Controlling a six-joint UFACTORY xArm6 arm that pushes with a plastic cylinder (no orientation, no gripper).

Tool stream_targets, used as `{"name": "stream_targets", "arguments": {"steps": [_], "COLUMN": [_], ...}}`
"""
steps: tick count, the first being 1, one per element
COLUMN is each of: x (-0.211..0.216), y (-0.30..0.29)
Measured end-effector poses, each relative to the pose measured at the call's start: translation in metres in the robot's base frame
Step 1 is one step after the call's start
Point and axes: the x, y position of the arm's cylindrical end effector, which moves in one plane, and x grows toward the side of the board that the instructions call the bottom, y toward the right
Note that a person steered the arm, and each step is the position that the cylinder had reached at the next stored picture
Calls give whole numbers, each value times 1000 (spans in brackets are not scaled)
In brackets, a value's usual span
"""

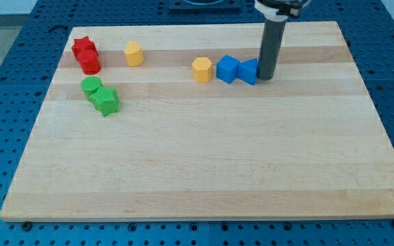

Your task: Move yellow heart towards slightly down

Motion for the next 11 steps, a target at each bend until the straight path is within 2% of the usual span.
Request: {"name": "stream_targets", "arguments": {"steps": [3,5,6,7,8,9,10,11], "x": [-13,0,-19,-63,-104,-128,-129,-128], "y": [-28,-12,9,18,-8,-81,-162,-214]}}
